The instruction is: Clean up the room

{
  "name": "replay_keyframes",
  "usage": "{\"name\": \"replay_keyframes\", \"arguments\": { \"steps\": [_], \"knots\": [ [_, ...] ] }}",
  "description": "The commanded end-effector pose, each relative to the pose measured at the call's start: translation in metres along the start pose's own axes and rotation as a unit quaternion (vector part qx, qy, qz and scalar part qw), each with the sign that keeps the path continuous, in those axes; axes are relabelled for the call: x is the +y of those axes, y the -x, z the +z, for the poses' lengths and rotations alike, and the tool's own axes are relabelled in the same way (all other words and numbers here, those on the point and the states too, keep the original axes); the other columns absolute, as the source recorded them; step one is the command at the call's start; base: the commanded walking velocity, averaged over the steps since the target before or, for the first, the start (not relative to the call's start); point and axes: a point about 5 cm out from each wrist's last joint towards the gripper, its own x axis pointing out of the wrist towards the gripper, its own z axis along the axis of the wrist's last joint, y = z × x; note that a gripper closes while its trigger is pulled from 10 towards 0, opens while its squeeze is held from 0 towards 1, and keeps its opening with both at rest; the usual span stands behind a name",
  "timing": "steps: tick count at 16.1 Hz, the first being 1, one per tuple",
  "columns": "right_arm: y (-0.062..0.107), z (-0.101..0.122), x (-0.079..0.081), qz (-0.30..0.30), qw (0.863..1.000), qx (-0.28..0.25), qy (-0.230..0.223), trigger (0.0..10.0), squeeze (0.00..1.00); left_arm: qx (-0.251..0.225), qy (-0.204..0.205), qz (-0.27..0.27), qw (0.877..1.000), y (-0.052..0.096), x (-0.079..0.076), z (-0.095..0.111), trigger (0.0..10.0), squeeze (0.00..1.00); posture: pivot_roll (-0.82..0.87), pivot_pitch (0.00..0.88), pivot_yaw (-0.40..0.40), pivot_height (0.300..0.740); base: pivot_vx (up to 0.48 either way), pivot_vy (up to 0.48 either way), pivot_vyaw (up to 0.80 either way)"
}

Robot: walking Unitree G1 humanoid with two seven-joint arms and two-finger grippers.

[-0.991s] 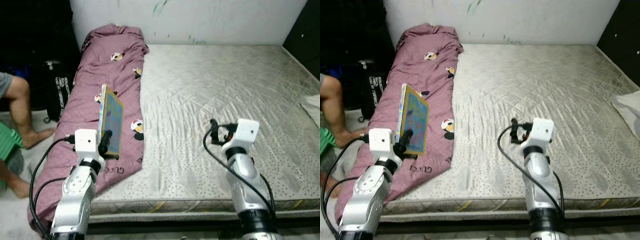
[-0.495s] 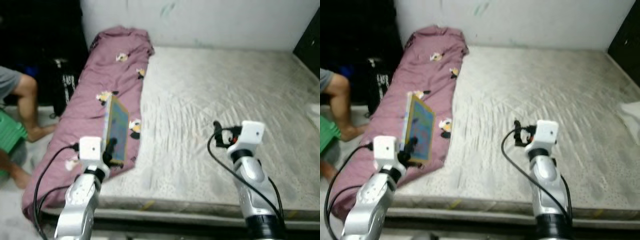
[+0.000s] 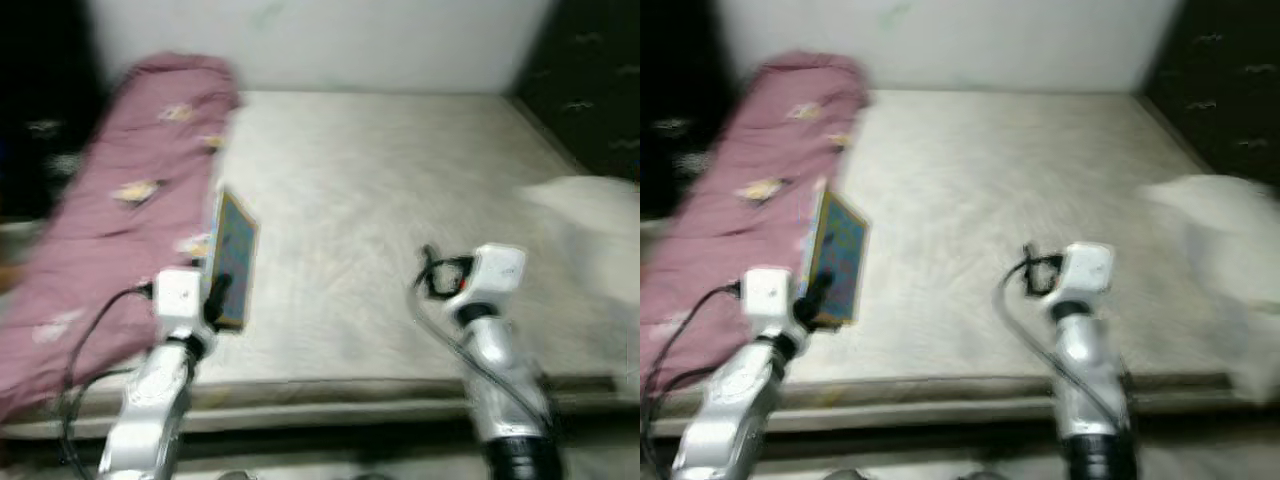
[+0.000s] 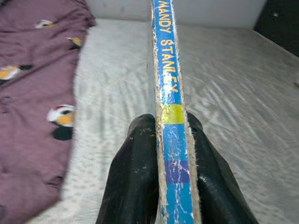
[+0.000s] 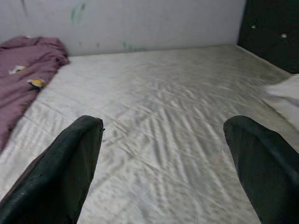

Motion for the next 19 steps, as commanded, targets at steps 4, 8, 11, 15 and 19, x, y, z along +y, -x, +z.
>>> {"name": "replay_keyframes", "arguments": {
  "steps": [4, 8, 11, 15, 19],
  "knots": [
    [-0.0002, 0.0029, -0.0014, 0.003, 1.000, 0.001, 0.009, 10.0, 0.00, -0.023, -0.002, -0.001, 1.000, 0.0003, -0.0045, 0.0095, 10.0, 0.00, 0.00, 0.013, -0.018, 0.740, 0.000, -0.217, 0.00],
    [0.0003, 0.0029, -0.0016, 0.004, 1.000, 0.003, 0.012, 10.0, 0.00, -0.030, 0.019, 0.008, 0.999, -0.0019, -0.0007, 0.0113, 10.0, 0.00, -0.01, 0.015, -0.019, 0.740, 0.000, 0.000, 0.00],
    [0.0006, 0.0041, -0.0002, 0.011, 1.000, -0.001, 0.021, 10.0, 0.00, -0.035, 0.005, 0.013, 0.999, -0.0013, -0.0033, 0.0122, 10.0, 0.00, 0.00, 0.012, -0.021, 0.740, 0.000, 0.000, 0.37],
    [-0.0015, 0.0032, 0.0017, 0.011, 1.000, 0.001, 0.020, 10.0, 0.00, -0.039, 0.008, 0.008, 0.999, 0.0002, -0.0003, 0.0129, 10.0, 0.00, 0.00, 0.002, -0.019, 0.740, 0.000, 0.000, 0.13],
    [-0.0016, 0.0042, 0.0036, 0.017, 1.000, -0.004, 0.026, 10.0, 0.00, -0.040, 0.003, 0.004, 0.999, -0.0008, -0.0014, 0.0138, 10.0, 0.00, 0.00, 0.000, -0.015, 0.740, 0.000, 0.000, 0.51]
  ]
}}
